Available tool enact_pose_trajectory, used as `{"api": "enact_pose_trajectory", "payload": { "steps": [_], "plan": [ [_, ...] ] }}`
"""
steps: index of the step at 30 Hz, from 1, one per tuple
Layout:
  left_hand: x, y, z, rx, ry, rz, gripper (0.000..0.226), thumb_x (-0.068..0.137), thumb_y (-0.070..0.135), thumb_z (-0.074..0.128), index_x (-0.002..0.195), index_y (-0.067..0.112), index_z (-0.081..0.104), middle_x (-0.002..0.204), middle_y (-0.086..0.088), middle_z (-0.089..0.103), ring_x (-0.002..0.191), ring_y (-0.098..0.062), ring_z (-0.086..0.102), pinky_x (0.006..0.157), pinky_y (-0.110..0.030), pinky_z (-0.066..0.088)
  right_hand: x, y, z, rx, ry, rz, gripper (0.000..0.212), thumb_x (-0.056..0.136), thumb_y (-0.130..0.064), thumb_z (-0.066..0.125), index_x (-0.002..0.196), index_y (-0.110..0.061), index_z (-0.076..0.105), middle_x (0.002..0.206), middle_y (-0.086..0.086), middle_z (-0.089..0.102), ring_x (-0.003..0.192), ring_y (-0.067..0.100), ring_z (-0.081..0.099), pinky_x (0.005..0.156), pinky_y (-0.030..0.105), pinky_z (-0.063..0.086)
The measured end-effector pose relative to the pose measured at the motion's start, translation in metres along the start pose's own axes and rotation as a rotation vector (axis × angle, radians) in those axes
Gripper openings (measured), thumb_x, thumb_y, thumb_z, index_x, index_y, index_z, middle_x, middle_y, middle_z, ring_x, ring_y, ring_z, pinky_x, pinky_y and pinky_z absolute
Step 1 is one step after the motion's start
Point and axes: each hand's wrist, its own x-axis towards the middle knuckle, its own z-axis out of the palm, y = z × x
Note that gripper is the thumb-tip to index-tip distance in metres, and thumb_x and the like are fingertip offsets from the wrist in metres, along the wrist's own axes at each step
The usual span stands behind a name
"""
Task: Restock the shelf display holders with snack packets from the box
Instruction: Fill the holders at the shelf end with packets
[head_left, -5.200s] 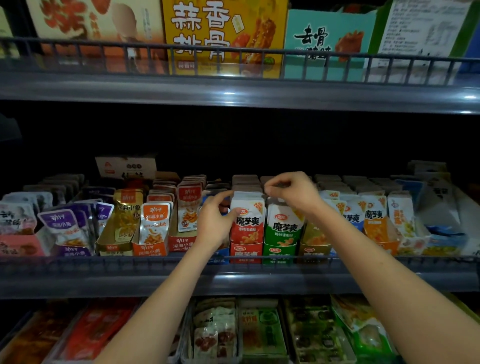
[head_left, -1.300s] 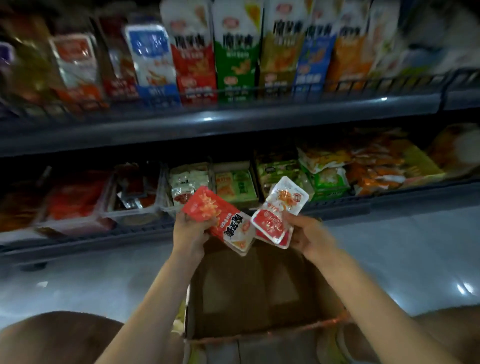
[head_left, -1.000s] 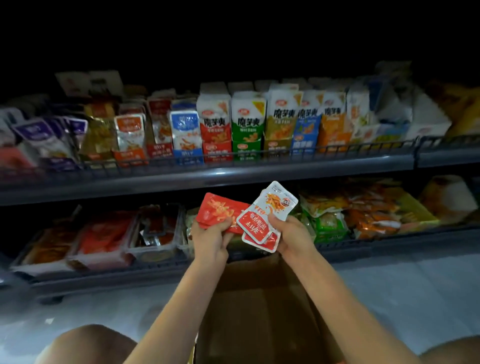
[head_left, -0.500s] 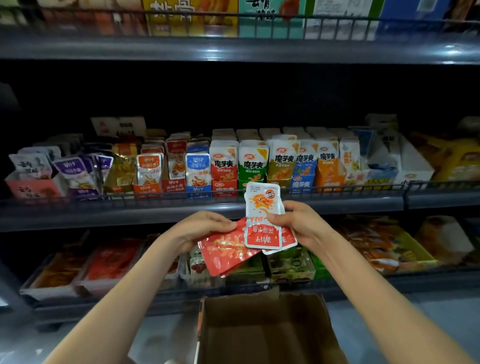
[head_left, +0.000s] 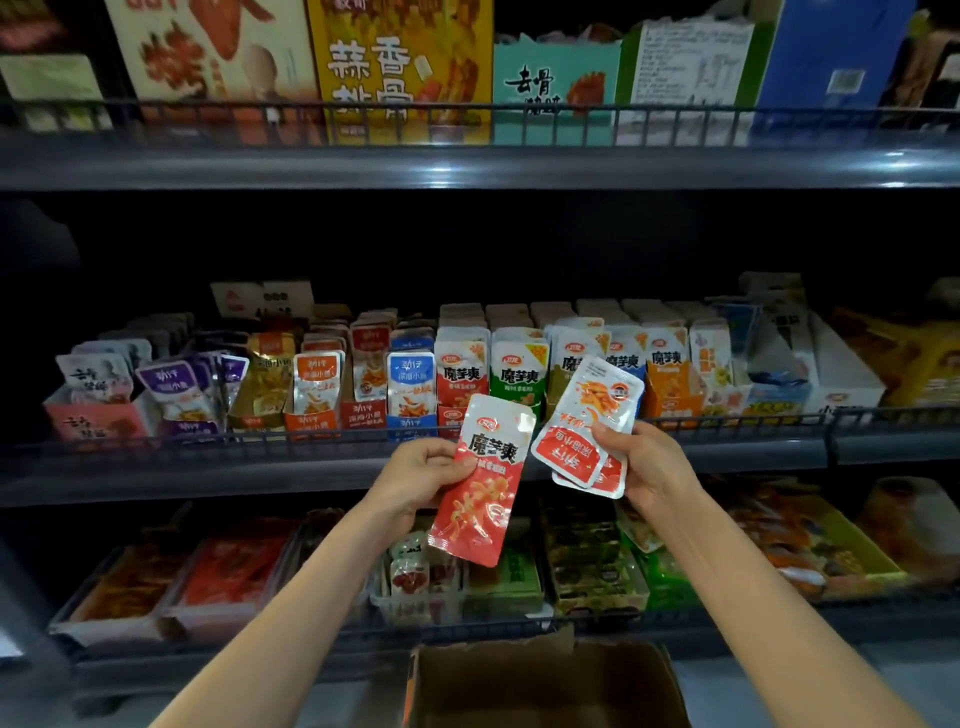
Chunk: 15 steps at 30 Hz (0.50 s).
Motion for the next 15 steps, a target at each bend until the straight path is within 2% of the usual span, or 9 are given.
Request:
{"api": "enact_pose_trajectory", "payload": {
  "steps": [5, 9, 12, 15],
  "plan": [
    [0.019, -0.002, 0.003, -0.236, 0.223, 0.075, 0.003, 0.089, 0.010, 0.063, 0.090, 0.007, 0.062, 0.085, -0.007, 0.072, 0.077, -0.019, 0.068, 0.065, -0.031, 0.052, 0.005, -0.001, -0.003, -0.026, 0.005, 0.020, 0.020, 0.085, 0.000, 0.065, 0.103, -0.006, 0.059, 0.099, 0.014, 0.069, 0.084, 0.030, 0.068, 0.065, 0.043, 0.055],
    [0.044, 0.013, -0.003, -0.457, 0.389, 0.131, 0.005, 0.090, 0.010, 0.061, 0.095, 0.008, 0.061, 0.095, -0.008, 0.069, 0.086, -0.019, 0.066, 0.067, -0.030, 0.051, 0.014, -0.002, 0.003, -0.034, 0.021, -0.006, 0.020, 0.084, 0.000, 0.067, 0.101, -0.007, 0.060, 0.099, 0.014, 0.069, 0.084, 0.031, 0.069, 0.064, 0.041, 0.055],
    [0.064, 0.031, -0.009, -0.422, 0.451, 0.210, 0.006, 0.091, 0.013, 0.060, 0.097, 0.011, 0.061, 0.094, -0.002, 0.068, 0.083, -0.012, 0.065, 0.062, -0.023, 0.049, 0.022, -0.001, 0.016, -0.028, 0.001, -0.013, 0.024, 0.084, 0.001, 0.066, 0.106, -0.004, 0.060, 0.098, 0.015, 0.070, 0.083, 0.031, 0.069, 0.061, 0.039, 0.056],
    [0.084, 0.045, -0.011, -0.368, 0.437, 0.240, 0.007, 0.091, 0.015, 0.060, 0.098, 0.015, 0.059, 0.092, 0.003, 0.067, 0.083, -0.009, 0.064, 0.061, -0.020, 0.048, 0.033, 0.002, 0.033, -0.007, -0.015, -0.013, 0.025, 0.083, 0.001, 0.067, 0.107, -0.004, 0.059, 0.099, 0.014, 0.070, 0.082, 0.030, 0.070, 0.061, 0.039, 0.056]
  ]
}}
